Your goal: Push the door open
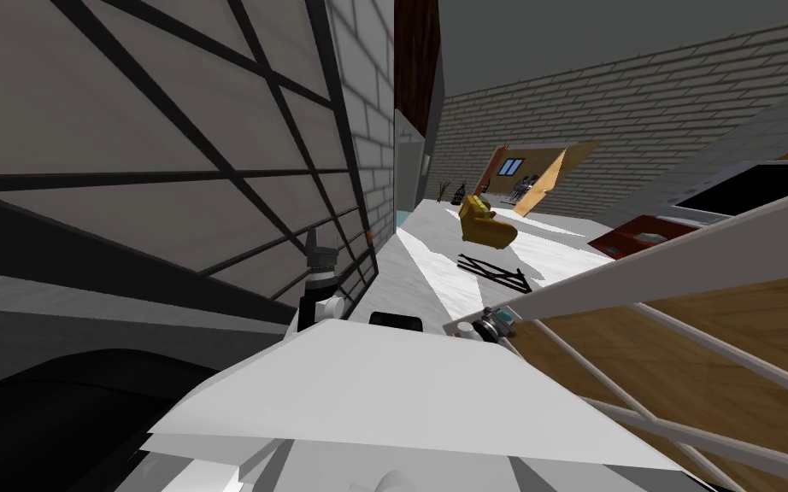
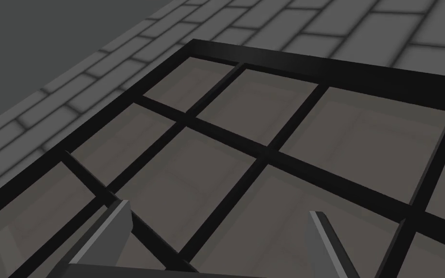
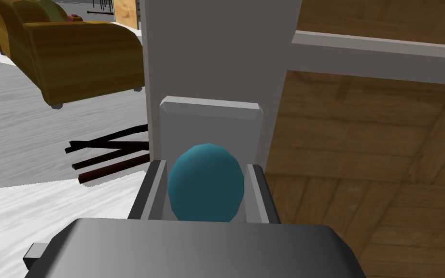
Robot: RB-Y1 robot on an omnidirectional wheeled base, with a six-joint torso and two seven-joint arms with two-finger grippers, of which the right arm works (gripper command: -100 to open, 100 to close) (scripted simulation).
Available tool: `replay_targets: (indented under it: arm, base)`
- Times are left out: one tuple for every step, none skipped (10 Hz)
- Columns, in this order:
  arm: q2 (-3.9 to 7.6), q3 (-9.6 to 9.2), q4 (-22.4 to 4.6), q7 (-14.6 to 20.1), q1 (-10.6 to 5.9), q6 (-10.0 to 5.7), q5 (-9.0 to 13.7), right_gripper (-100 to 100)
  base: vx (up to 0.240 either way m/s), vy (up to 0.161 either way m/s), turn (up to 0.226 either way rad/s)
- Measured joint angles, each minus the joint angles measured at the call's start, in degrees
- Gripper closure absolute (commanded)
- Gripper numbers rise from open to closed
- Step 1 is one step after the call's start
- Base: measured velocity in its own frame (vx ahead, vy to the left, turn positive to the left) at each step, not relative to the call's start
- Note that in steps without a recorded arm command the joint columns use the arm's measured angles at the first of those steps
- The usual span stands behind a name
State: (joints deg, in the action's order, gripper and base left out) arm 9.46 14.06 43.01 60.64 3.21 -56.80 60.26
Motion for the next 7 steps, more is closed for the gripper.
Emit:
replay_targets:
  arm:
    - [-0.11, 0.35, 0.4, -0.3, 0.22, 0.09, 0.4, 100]
    - [0.06, 0.62, -0.5, -0.2, 0.1, -0.06, 0.8, 100]
    - [0.04, 1.08, -0.4, -0.2, 0.53, -0.06, 1.3, 100]
    - [0.4, 1.52, -1.0, 0.0, 0.33, -0.34, 1.7, 100]
    - [0.66, 2.17, -1.2, -0.2, 0.26, -0.49, 2.3, 100]
    - [0.69, 2.76, -0.7, -0.6, 0.53, -0.47, 2.9, 100]
    - [0.48, 3.4, 0.3, -1.3, 1.11, -0.35, 3.7, 100]
  base:
    - [0.162, -0.087, -0.031]
    - [0.184, -0.111, -0.034]
    - [0.16, -0.101, -0.047]
    - [0.159, -0.096, -0.056]
    - [0.157, -0.12, -0.047]
    - [0.157, -0.15, -0.04]
    - [0.204, -0.153, -0.044]
